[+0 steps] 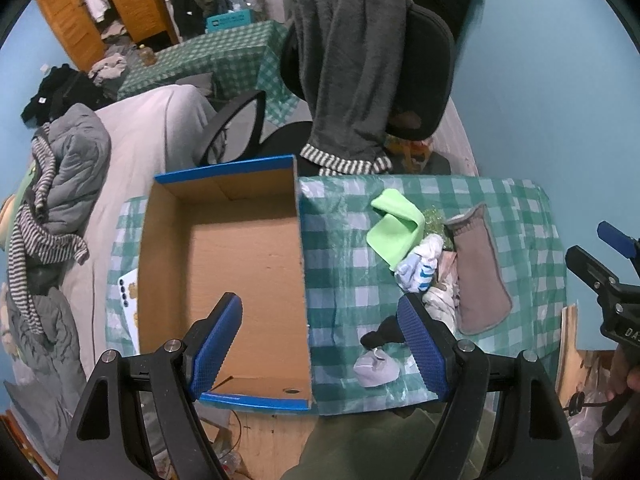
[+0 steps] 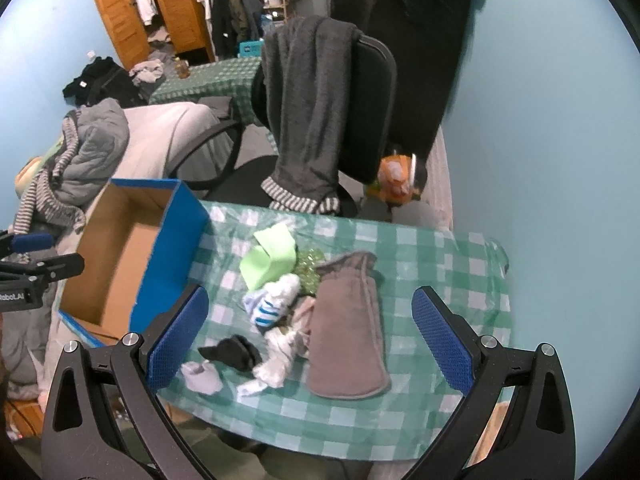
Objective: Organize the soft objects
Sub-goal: 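Reach the right gripper to the grey fleece mitten and close on it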
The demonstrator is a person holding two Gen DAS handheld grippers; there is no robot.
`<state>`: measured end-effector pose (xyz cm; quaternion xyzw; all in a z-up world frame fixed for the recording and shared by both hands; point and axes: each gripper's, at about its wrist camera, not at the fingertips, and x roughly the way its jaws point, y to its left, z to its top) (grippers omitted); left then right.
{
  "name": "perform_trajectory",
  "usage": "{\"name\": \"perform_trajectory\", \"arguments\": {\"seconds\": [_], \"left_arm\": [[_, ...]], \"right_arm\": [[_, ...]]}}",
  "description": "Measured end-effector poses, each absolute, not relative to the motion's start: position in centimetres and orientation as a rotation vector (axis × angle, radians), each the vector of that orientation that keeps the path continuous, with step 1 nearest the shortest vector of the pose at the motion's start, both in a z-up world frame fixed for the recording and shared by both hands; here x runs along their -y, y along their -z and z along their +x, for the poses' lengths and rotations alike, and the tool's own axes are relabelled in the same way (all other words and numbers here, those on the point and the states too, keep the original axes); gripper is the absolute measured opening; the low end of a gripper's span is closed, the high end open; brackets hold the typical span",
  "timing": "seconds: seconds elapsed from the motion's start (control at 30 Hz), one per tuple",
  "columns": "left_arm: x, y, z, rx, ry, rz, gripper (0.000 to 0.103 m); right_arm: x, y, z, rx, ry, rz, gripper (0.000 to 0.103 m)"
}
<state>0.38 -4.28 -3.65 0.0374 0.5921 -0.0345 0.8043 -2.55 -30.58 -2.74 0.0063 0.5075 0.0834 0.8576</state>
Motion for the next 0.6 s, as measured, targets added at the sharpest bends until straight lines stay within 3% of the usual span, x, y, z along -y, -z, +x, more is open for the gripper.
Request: {"name": "perform_trajectory", "arguments": {"seconds": [0.6], "left_arm": [[9.4,9.0,1.9,-1.346,0.199,0.162,0.082]], "right_arm": [[32.9,10.6,-0.8,-1.220,-0.169,0.026,0.101]]}}
